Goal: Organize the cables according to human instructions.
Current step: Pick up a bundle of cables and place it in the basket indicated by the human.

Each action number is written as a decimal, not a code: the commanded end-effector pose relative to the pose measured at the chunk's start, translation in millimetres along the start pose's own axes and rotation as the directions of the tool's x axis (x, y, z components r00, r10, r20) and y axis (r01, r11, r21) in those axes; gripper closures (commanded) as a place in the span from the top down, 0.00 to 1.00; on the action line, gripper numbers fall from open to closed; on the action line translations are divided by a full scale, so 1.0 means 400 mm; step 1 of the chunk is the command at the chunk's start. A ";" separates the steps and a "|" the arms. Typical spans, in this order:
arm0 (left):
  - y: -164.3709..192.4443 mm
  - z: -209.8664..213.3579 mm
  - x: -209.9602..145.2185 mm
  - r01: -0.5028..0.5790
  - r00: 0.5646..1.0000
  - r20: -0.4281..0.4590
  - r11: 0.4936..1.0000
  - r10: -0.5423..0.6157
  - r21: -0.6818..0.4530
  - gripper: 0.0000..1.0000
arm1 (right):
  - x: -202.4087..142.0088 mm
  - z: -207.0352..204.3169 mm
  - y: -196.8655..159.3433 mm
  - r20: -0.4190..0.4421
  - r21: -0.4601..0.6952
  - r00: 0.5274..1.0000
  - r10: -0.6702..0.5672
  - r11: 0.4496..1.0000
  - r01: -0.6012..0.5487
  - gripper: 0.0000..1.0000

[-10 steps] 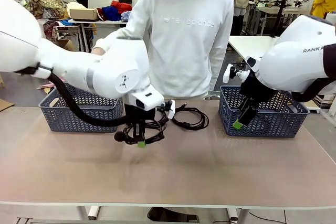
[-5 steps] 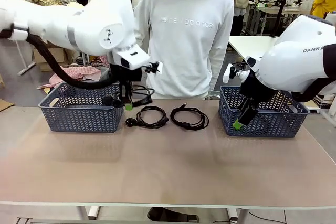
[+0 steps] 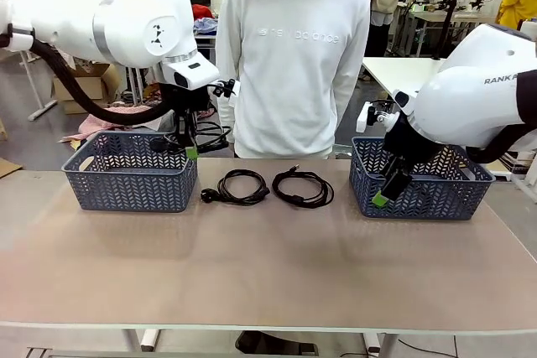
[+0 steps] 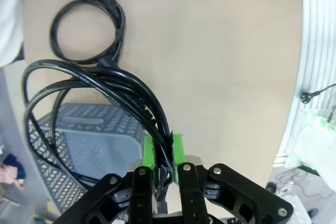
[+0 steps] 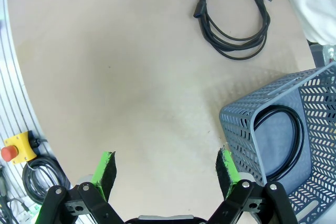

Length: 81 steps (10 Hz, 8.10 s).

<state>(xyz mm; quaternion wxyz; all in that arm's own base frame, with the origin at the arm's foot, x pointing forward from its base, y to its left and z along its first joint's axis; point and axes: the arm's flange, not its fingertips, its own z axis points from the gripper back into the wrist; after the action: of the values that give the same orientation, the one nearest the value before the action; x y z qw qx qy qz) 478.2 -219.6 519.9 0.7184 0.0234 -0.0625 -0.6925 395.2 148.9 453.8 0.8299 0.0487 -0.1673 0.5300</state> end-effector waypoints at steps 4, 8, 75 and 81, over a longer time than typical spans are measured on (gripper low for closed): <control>-0.012 -0.003 0.018 0.015 1.000 -0.002 1.000 -0.015 -0.002 0.16 | 0.001 0.002 -0.001 0.003 -0.007 1.000 -0.007 1.000 0.007 1.00; 0.045 -0.034 -0.141 0.037 0.999 0.025 0.999 -0.037 0.004 0.16 | 0.001 0.002 -0.001 0.003 -0.007 1.000 -0.007 1.000 0.007 1.00; -0.110 -0.130 -0.113 -0.010 0.947 0.319 0.998 0.029 -0.062 1.00 | 0.001 0.002 -0.001 0.003 -0.007 1.000 -0.007 1.000 0.007 1.00; -0.110 -0.130 -0.113 -0.010 0.947 0.319 0.998 0.029 -0.062 1.00 | 0.001 0.002 -0.001 0.003 -0.007 1.000 -0.007 1.000 0.007 1.00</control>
<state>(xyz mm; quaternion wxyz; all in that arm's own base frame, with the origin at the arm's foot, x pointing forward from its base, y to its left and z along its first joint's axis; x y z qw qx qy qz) 439.1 -180.0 459.2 0.7055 -0.1097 -0.1579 -0.6821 395.2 148.8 453.9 0.8300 0.0487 -0.1675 0.5299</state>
